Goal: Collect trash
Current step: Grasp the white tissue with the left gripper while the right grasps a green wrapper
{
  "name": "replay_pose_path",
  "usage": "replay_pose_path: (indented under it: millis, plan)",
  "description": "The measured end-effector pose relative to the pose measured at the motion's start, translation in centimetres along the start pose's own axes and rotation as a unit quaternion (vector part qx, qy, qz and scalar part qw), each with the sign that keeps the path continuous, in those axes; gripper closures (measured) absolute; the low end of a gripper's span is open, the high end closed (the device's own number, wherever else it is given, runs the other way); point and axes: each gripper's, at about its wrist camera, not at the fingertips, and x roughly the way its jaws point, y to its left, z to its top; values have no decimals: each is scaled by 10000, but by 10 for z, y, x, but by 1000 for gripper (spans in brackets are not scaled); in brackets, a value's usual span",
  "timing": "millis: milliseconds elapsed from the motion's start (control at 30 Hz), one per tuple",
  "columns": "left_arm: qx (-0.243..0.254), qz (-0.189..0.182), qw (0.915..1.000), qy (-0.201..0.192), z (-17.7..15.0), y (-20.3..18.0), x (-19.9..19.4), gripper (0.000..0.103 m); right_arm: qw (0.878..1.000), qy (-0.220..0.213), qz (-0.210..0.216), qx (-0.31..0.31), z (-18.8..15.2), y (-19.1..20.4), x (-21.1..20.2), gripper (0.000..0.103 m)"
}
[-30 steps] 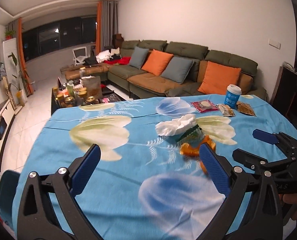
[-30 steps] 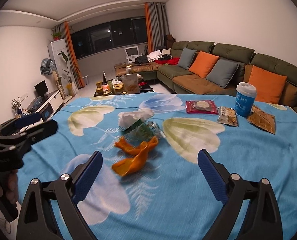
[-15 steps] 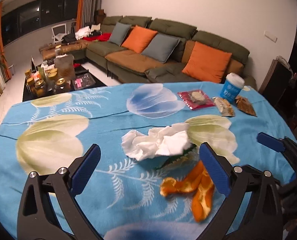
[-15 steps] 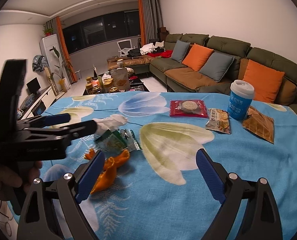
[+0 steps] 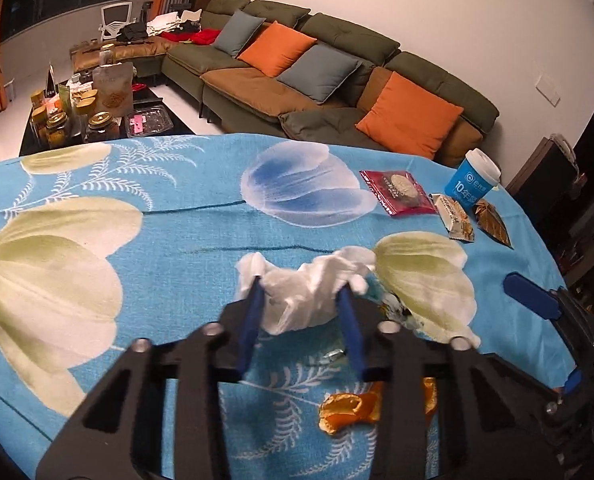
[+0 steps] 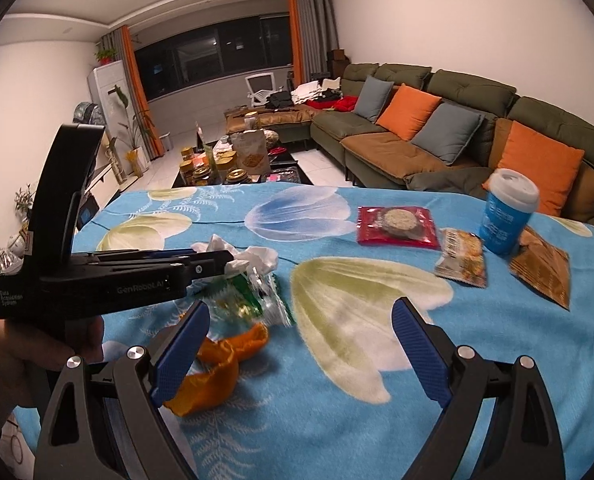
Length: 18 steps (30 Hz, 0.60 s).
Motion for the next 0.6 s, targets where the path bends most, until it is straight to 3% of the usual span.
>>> replay_pose_path:
  millis: [167,467,600]
  plan:
    - [-39,-96,9998,-152,2,3,-4,87,9989,309,292,-183,10,9,20,27]
    - [-177,-12,9984,-538,8,25,-34,89,9932,913,689,-211,21,15,56,38]
    - [-160,31,9978,-643,7,32,-48,89,9889,1208,859,-60,22,11,69,55]
